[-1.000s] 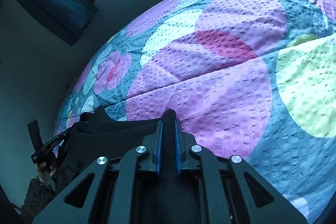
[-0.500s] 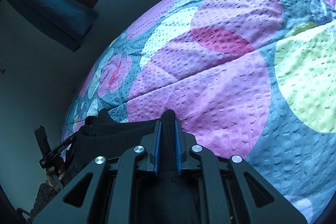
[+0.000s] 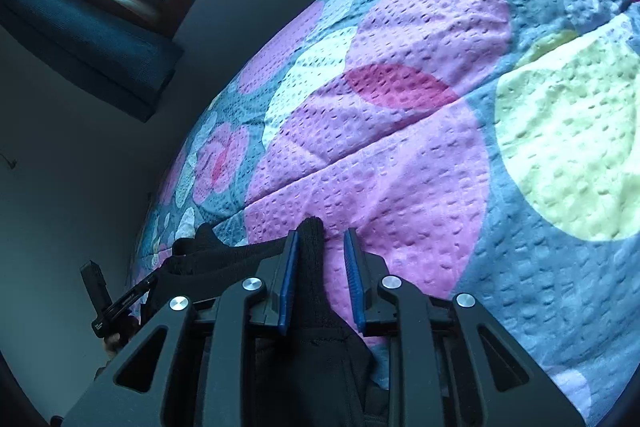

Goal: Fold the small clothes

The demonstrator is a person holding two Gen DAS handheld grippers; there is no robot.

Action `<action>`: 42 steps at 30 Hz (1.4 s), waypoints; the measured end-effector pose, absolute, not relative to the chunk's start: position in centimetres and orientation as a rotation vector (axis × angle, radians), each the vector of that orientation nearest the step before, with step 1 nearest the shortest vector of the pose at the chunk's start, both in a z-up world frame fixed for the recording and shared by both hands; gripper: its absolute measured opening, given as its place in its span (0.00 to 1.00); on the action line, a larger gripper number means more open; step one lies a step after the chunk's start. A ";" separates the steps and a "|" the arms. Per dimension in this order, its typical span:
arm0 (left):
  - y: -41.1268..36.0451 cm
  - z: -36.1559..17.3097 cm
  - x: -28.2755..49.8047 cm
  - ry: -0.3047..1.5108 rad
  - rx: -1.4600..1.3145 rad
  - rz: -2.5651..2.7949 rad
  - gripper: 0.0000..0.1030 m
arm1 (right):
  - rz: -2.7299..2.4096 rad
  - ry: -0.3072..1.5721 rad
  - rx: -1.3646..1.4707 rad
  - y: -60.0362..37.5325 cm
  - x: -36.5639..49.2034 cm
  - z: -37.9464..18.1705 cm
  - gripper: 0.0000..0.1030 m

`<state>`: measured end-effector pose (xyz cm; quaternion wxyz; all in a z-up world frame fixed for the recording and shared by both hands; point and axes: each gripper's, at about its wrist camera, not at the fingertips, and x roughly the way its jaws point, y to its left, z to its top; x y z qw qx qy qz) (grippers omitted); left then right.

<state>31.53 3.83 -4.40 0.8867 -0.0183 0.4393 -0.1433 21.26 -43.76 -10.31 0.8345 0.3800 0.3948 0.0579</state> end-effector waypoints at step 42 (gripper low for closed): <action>12.3 -6.2 18.8 1.077 -0.211 -0.574 0.75 | 0.366 1.017 0.797 -21.3 17.5 -6.8 0.65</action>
